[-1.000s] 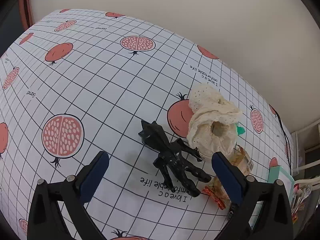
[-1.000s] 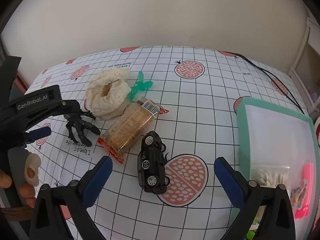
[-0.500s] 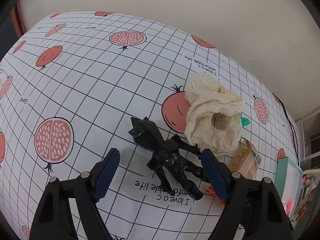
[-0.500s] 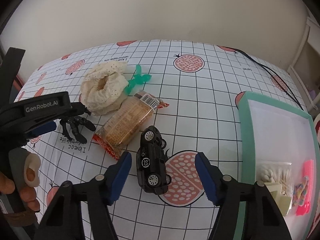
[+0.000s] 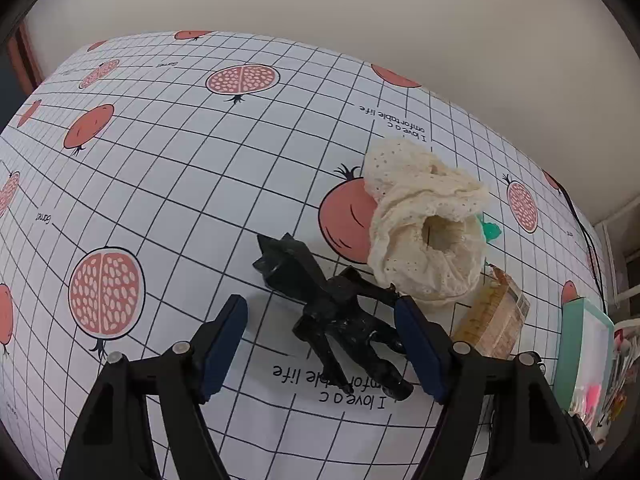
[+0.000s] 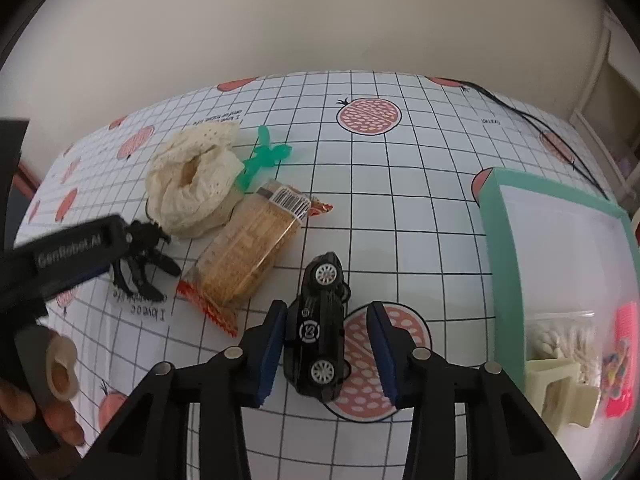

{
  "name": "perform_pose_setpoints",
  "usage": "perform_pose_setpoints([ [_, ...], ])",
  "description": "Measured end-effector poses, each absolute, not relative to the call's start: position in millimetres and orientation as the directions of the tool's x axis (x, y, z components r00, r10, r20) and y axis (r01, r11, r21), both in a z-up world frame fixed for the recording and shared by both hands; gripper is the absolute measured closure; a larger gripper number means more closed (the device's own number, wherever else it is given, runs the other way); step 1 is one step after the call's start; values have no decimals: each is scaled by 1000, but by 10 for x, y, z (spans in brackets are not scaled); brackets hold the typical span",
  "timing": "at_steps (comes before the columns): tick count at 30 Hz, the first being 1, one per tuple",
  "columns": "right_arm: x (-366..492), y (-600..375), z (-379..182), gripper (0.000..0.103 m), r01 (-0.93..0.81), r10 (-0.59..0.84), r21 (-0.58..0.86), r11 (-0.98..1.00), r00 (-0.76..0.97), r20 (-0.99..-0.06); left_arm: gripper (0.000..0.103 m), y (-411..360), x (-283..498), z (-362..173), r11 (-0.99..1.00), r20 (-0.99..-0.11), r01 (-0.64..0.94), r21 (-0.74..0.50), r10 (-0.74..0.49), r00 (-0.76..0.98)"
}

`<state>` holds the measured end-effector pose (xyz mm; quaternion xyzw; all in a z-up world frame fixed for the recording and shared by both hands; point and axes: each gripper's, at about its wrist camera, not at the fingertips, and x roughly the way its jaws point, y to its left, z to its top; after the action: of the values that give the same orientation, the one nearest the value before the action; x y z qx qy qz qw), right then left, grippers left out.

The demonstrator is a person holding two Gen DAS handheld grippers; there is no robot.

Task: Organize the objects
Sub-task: 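Grasp the black toy car with the right tool while the left tool grasps the black spider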

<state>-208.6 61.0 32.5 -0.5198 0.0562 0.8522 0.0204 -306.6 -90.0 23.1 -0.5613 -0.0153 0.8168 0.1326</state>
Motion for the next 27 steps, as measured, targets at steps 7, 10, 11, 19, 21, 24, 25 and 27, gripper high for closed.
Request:
perform_pose_setpoints([
  [7,-2190,638,290,72,-139,-18,92,-986,-459,-889,26,-913,-3109,227,-954,-903,-196,-226,280,-325],
  [10,-2196,641,285,73,-143,-22,98,-985,-457,-889,26,-893,-3129,237,-953,-902,-200,-228,284,-324],
  [11,-2197,646,283,73,-147,-25,103,-984,-455,-890,26,-893,-3131,237,-953,-902,-200,-229,285,-324],
  [19,-2262,715,322,73,-182,-44,141,-973,-454,-890,26,-904,-3118,232,-944,-894,-191,-270,319,-315],
  [21,-2286,732,332,73,-193,-41,144,-971,-455,-889,26,-947,-3116,244,-943,-891,-178,-281,325,-316],
  [24,-2315,770,330,73,-220,-33,150,-964,-459,-888,26,-966,-3129,252,-945,-892,-175,-275,319,-321],
  [25,-2324,783,329,73,-228,-32,153,-962,-460,-888,26,-963,-3122,254,-946,-892,-180,-270,316,-324],
  [27,-2351,803,331,73,-235,-31,155,-960,-460,-888,26,-935,-3116,251,-948,-894,-190,-254,305,-328],
])
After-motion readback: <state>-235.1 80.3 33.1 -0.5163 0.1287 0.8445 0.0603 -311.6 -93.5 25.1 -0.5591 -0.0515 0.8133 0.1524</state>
